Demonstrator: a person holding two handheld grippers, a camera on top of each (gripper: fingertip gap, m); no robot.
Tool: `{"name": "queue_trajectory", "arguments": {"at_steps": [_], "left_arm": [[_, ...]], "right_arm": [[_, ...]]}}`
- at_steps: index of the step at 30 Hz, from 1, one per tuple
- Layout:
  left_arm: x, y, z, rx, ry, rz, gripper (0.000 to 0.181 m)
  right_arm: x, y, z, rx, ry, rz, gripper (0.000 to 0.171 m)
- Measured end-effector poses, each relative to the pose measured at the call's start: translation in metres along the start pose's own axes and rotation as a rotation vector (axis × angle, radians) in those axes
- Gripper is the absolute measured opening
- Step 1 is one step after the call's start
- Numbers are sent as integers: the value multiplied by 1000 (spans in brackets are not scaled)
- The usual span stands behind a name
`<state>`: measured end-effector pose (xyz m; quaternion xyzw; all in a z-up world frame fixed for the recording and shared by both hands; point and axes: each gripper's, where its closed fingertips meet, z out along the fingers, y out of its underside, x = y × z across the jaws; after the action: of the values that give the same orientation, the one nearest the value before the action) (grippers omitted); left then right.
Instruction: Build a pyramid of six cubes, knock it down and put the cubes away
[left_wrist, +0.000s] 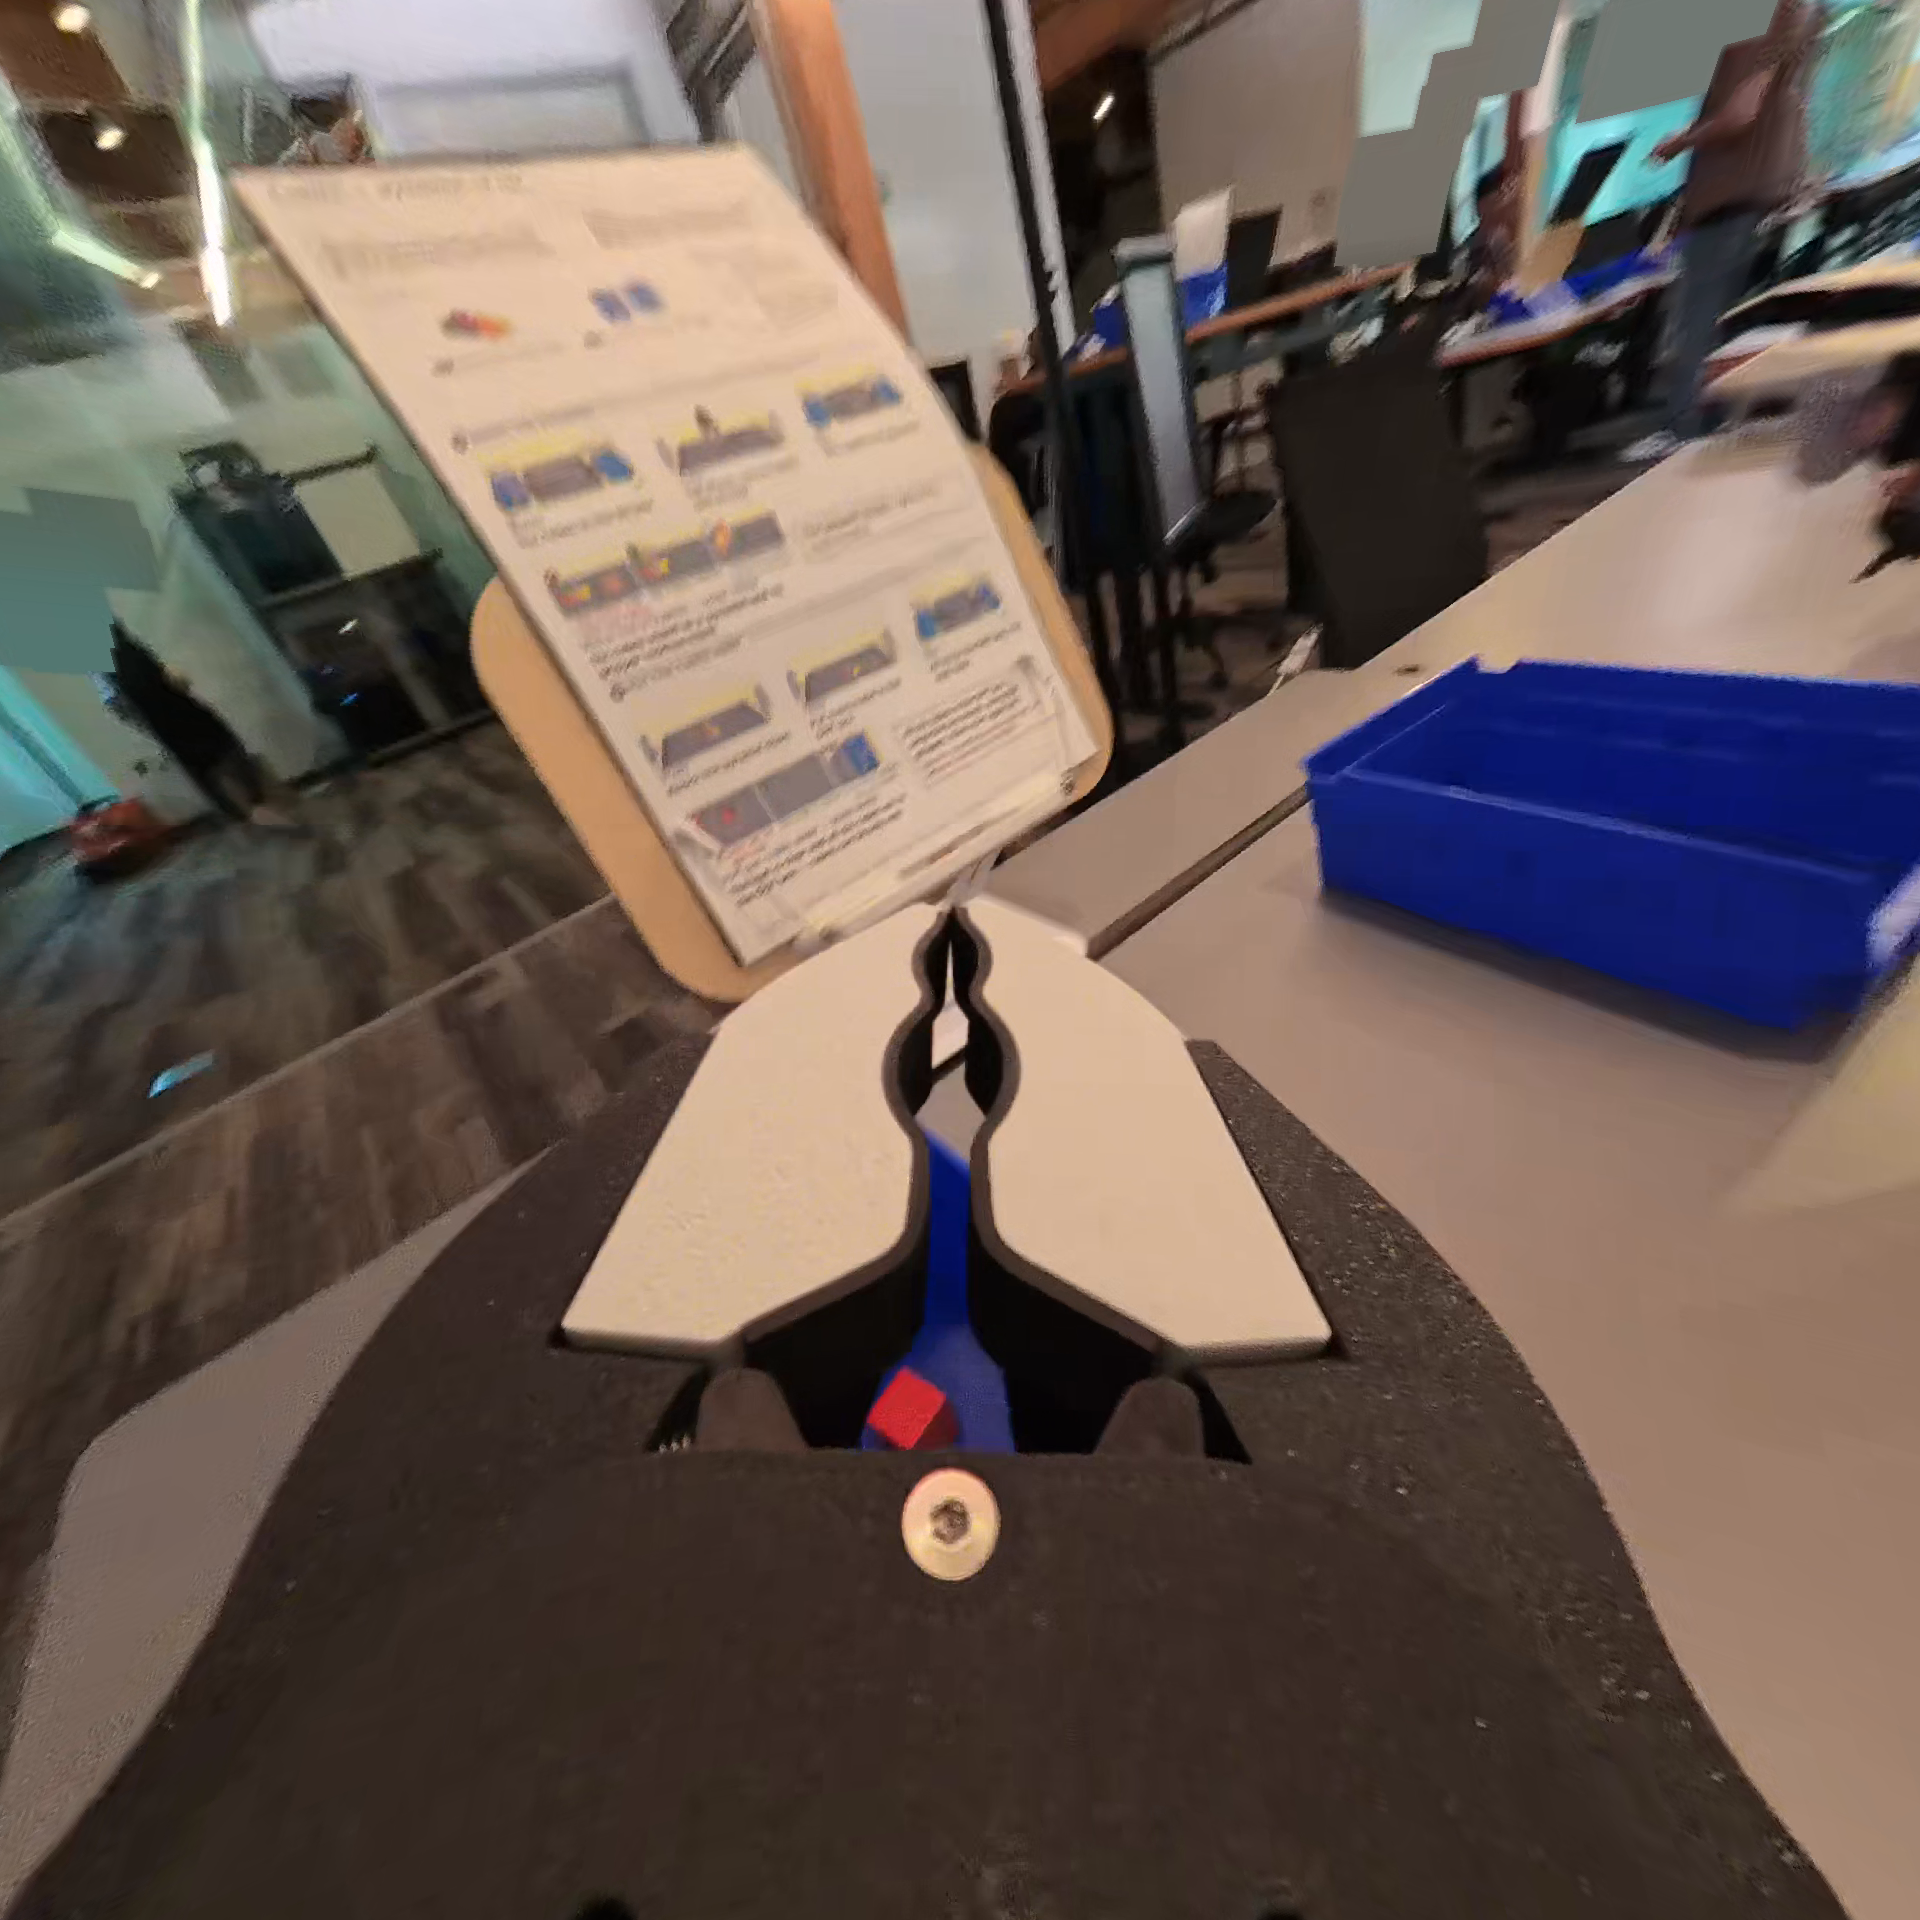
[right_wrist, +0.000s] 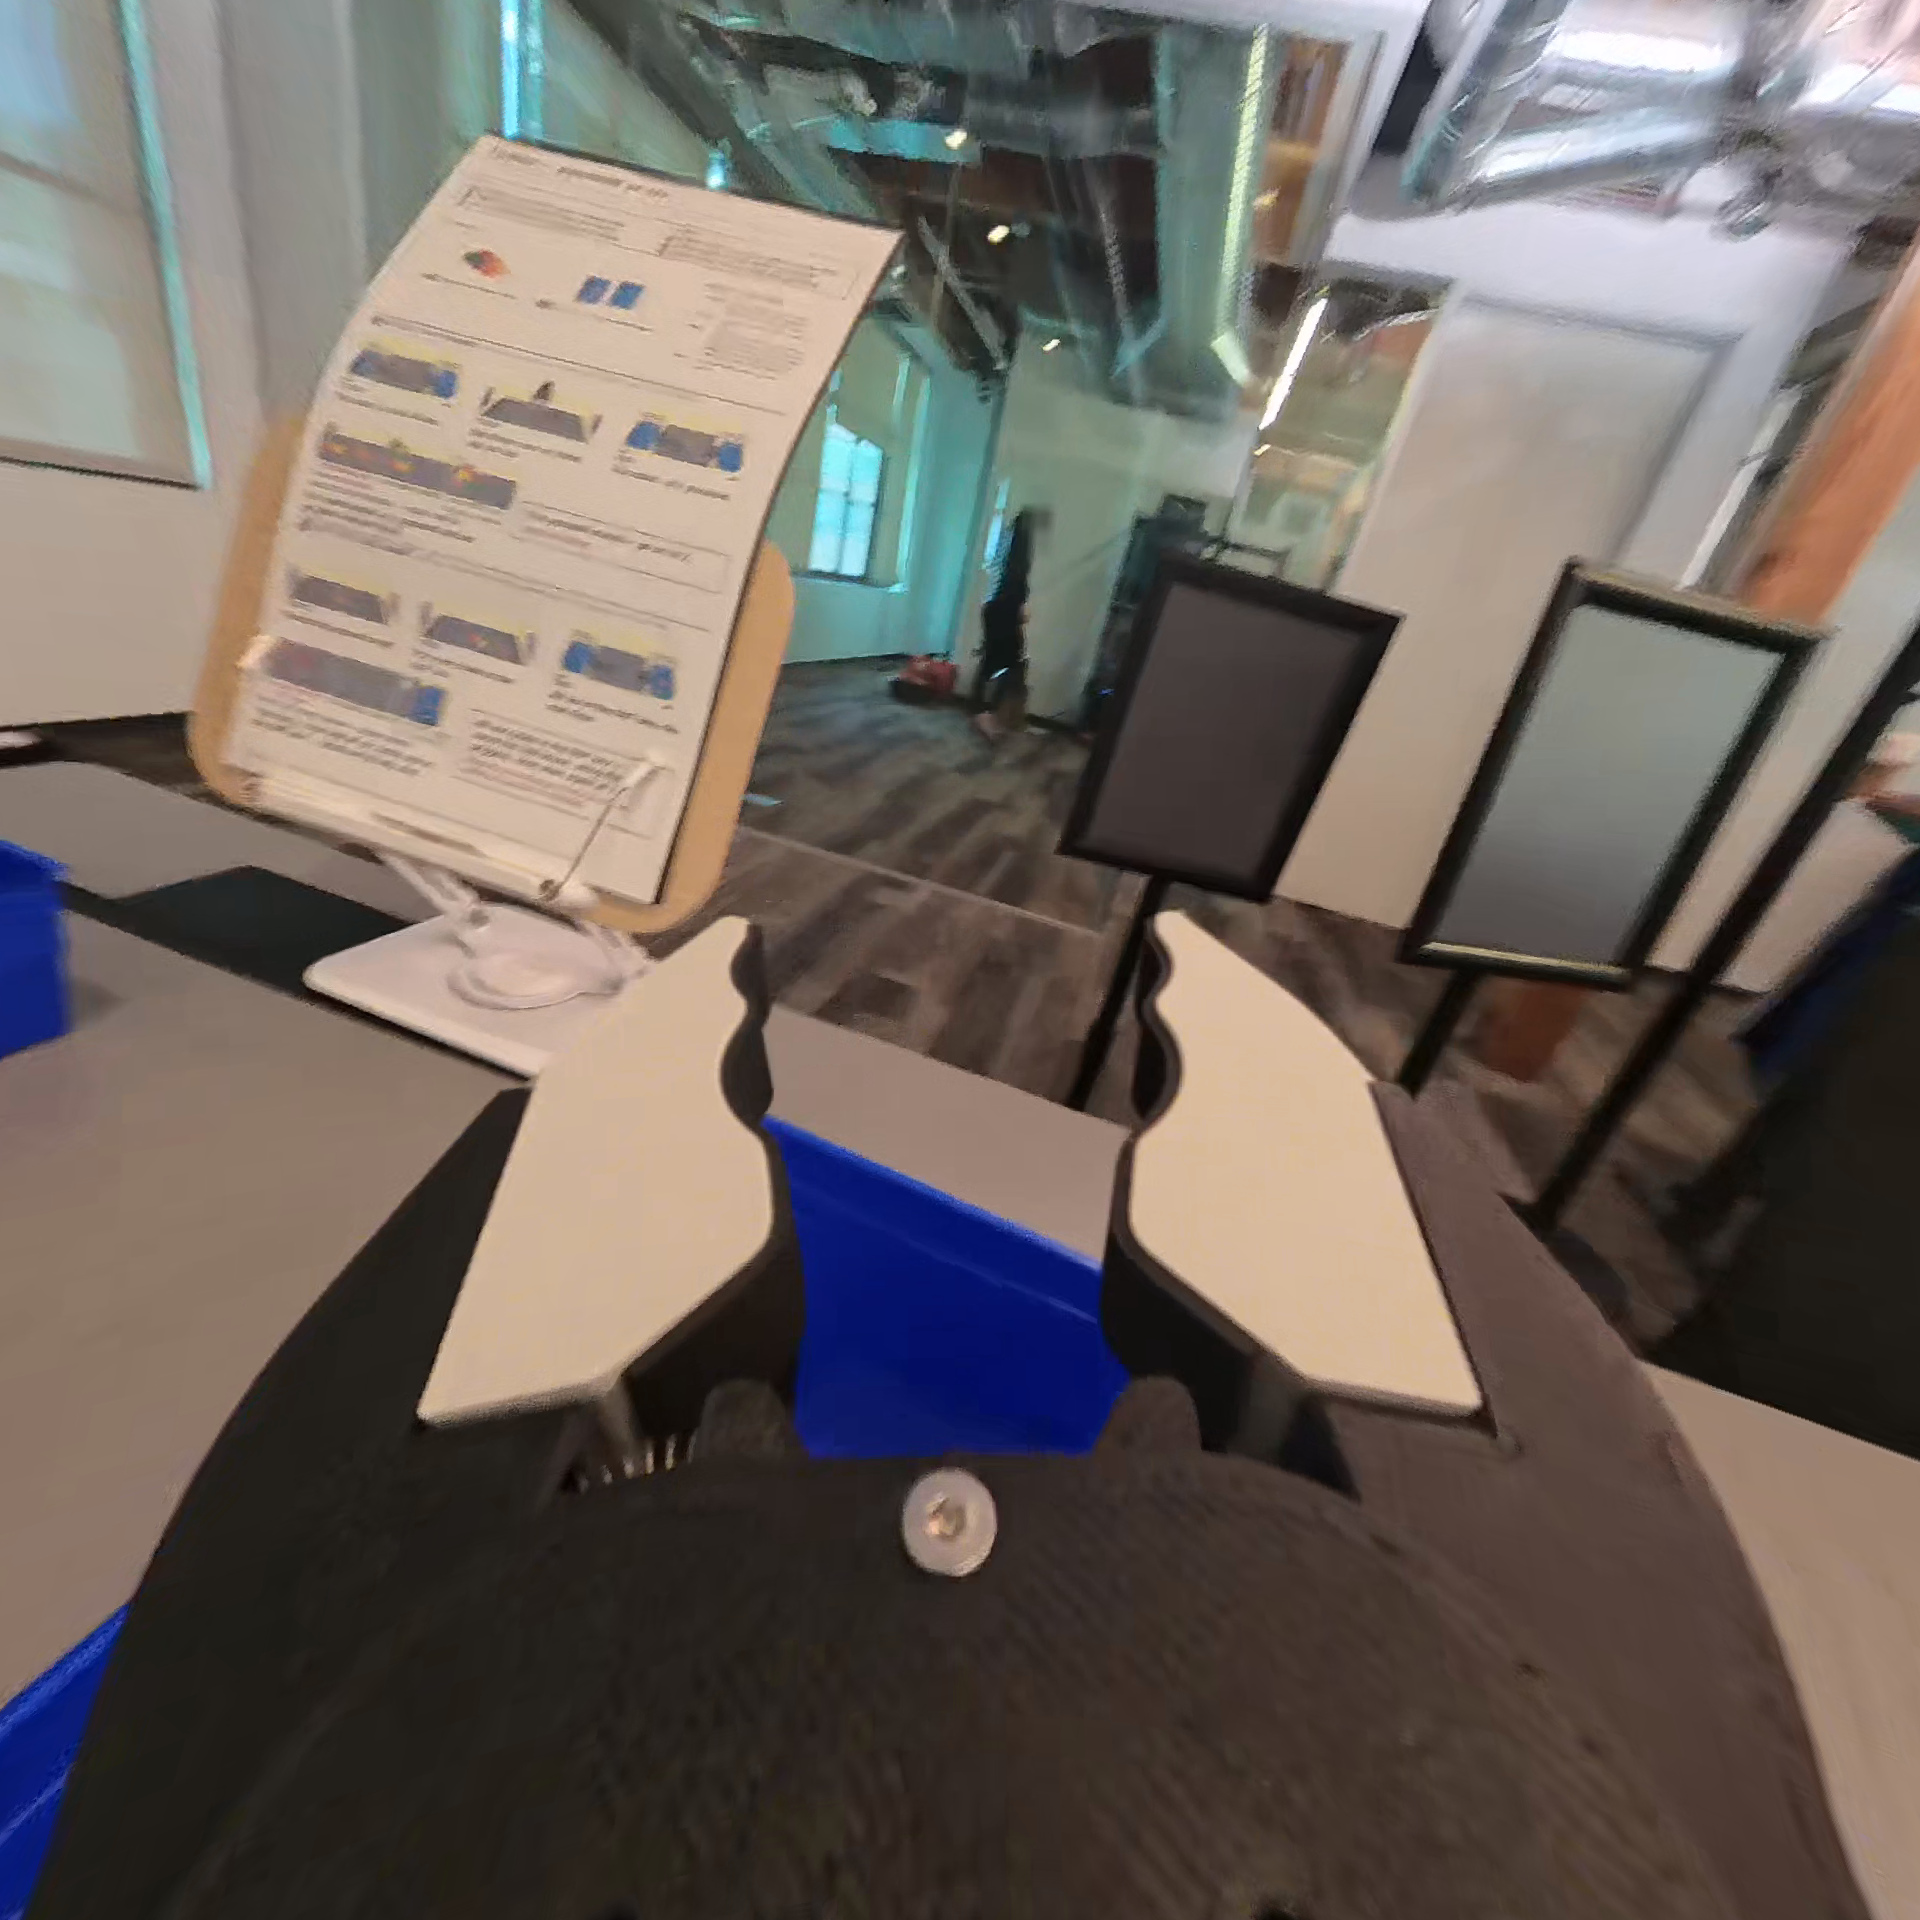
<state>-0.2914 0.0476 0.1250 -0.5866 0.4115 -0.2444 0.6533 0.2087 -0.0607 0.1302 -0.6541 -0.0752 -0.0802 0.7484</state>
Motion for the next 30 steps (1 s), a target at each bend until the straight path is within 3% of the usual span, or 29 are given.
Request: {"name": "queue_trajectory", "arguments": {"at_steps": [3, 5, 11, 13, 14, 20, 23, 30], "left_arm": [[-5, 31, -1, -147, -41, 21, 2], [-9, 52, -9, -265, -70, 25, 4], [-29, 112, -47, -613, -147, -7, 13], [-29, 129, -56, -710, -131, -63, 14], [-30, 138, -60, -753, -133, -79, 16], [-21, 184, -69, -1008, -72, -178, 29], [-18, 206, -68, -1141, -63, -134, 26], [-19, 251, -64, -1363, -38, -119, 42]], "right_arm": [[-2, 7, 0, -24, -29, -55, 21], [1, 8, -1, -25, -8, -84, 1], [-15, 3, -3, -3, -132, -103, 3], [-13, 1, 0, 9, -115, -63, 33], [-16, 4, 1, -4, -148, -29, 37], [-37, 10, -1, -19, -292, -10, 37], [-44, 16, -4, -52, -342, -59, 39], [-48, 18, -9, -65, -375, -100, 40]]}}
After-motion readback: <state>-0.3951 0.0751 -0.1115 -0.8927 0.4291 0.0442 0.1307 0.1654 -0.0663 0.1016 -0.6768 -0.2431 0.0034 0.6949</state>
